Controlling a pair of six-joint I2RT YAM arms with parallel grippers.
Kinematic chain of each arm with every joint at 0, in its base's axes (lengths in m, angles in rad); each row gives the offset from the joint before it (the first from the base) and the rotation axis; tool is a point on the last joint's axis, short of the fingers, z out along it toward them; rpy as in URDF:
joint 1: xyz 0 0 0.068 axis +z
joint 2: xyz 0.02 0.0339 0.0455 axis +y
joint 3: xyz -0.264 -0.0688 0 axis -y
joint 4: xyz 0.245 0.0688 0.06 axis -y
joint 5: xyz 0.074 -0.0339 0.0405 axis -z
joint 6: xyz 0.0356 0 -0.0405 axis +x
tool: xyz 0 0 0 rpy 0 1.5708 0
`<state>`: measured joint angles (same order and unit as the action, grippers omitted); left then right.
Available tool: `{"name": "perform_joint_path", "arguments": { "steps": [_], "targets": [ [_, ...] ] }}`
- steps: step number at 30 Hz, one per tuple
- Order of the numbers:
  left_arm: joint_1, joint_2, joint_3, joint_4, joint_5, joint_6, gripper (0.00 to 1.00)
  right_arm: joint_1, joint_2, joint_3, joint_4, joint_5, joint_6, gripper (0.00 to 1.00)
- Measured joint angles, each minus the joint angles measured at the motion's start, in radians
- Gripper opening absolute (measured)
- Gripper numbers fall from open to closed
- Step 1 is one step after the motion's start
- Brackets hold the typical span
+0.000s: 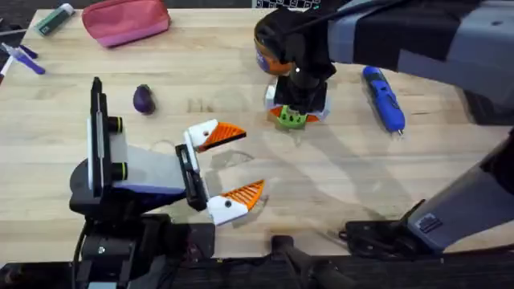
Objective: Pick up the gripper from the table and insert it into the empty holder that is missing its gripper. Then pick up a screw, insert it into the mounting hole, and use the screwdriver to tighten it. Finally, clean up the table by picking up the vegetable and placing it into the bucket.
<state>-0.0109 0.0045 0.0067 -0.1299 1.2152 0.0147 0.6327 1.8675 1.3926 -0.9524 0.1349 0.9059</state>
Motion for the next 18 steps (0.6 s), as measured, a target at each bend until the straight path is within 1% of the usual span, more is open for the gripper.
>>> {"name": "perform_joint_path", "arguments": {
  "steps": [5, 13, 18],
  "targets": [
    [0.000, 0.000, 0.000, 0.000, 0.000, 0.000, 0.987, 0.000, 0.000, 0.000, 0.008, 0.000, 0.004, 0.575],
    [0.000, 0.000, 0.000, 0.000, 0.000, 0.000, 0.986, 0.000, 0.006, 0.000, 0.015, 0.000, 0.007, 0.538],
    [0.000, 0.000, 0.000, 0.000, 0.000, 0.000, 0.985, 0.000, 0.018, 0.000, 0.026, 0.000, 0.007, 0.494]
  ]
}}
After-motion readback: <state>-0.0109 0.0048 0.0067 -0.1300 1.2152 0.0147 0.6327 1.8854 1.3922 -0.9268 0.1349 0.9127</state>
